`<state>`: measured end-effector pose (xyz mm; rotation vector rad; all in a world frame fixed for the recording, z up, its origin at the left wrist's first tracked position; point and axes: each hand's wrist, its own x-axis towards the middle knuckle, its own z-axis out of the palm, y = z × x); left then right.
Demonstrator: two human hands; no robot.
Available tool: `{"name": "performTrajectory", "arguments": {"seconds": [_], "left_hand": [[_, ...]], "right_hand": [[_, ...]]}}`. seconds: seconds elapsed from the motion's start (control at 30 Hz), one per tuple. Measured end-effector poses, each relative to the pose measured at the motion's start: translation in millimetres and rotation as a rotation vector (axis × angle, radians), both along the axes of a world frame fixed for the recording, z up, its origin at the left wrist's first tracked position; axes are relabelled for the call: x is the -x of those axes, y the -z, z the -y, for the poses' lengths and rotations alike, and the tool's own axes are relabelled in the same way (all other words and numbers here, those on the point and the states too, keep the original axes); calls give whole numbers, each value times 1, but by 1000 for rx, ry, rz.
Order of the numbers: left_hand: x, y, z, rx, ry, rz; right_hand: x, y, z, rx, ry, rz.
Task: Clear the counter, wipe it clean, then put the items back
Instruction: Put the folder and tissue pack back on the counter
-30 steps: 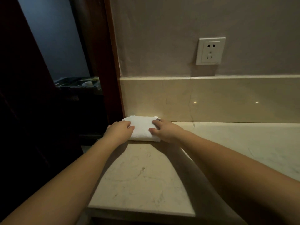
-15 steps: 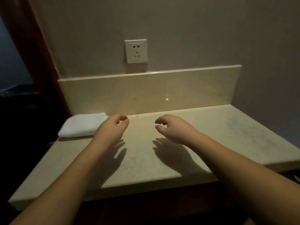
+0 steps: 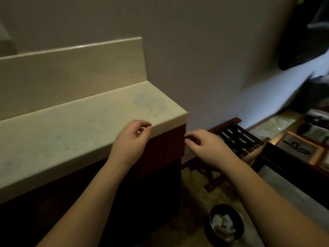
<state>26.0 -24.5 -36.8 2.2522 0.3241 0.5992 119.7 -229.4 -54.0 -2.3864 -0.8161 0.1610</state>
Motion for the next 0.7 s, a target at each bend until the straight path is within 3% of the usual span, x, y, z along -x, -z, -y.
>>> {"name": "performTrajectory", "arguments": {"seconds": [0.23, 0.7], "left_hand": [[-45, 49, 98, -155, 208, -221], [-174, 169, 226, -213, 703, -502]], "right_hand": [[5, 61, 115, 77, 258, -102], [-29, 163, 265, 240, 597, -365]]}}
